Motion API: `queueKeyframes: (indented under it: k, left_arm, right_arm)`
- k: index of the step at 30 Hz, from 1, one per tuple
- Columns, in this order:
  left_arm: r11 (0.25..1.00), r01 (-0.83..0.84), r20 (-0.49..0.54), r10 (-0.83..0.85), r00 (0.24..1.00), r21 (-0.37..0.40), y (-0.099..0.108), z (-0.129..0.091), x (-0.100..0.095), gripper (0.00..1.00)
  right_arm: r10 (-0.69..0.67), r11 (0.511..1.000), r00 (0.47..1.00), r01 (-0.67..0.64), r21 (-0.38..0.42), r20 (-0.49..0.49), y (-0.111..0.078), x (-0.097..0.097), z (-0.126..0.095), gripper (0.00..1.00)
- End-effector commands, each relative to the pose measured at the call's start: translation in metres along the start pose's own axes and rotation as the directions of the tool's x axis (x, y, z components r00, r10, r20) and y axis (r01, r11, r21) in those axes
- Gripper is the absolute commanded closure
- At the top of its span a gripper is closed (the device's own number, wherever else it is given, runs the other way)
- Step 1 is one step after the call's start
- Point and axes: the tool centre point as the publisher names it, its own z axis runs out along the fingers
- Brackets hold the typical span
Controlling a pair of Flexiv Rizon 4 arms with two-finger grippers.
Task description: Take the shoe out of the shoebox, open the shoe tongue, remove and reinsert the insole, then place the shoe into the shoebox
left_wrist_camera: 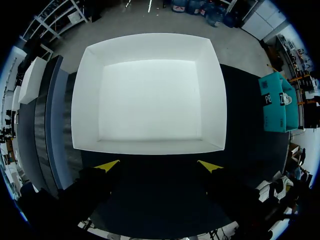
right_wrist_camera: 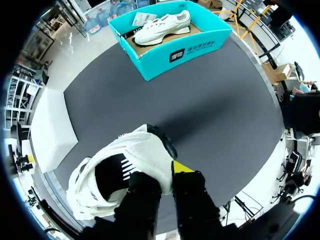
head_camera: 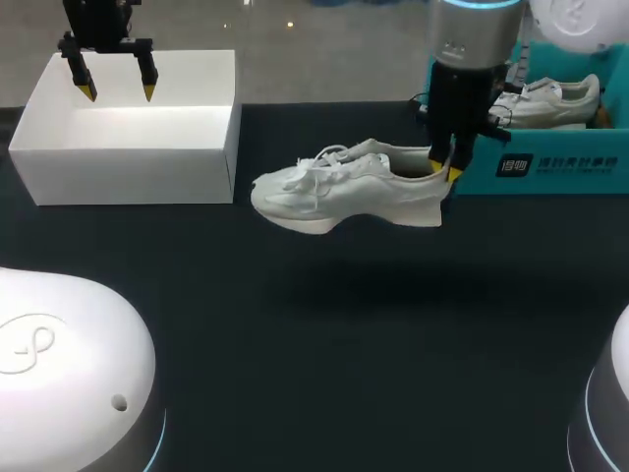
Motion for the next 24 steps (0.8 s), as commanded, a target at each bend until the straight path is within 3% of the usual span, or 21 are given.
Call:
queueKeyframes:
  k: [1, 12, 18, 24]
  left_arm:
    - [1.000, 0.000, 0.000, 0.000, 1.000, 0.000, 0.000, 0.000, 0.000, 0.00]
    - [1.000, 0.000, 0.000, 0.000, 1.000, 0.000, 0.000, 0.000, 0.000, 0.00]
    - [1.000, 0.000, 0.000, 0.000, 1.000, 0.000, 0.000, 0.000, 0.000, 0.00]
    - [1.000, 0.000, 0.000, 0.000, 1.000, 0.000, 0.000, 0.000, 0.000, 0.00]
  right_arm:
    - [0.080, 0.996, 0.997, -0.080, -0.042, 0.010, -0.040, 0.003, 0.010, 1.00]
    - [0.062, 0.998, 0.996, -0.061, -0.023, 0.062, -0.054, 0.000, 0.037, 1.00]
    - [0.059, 0.998, 0.997, -0.058, -0.028, 0.044, -0.069, 0.001, 0.076, 1.00]
    - [0.095, 0.995, 0.995, -0.095, -0.011, -0.003, -0.077, 0.005, 0.130, 1.00]
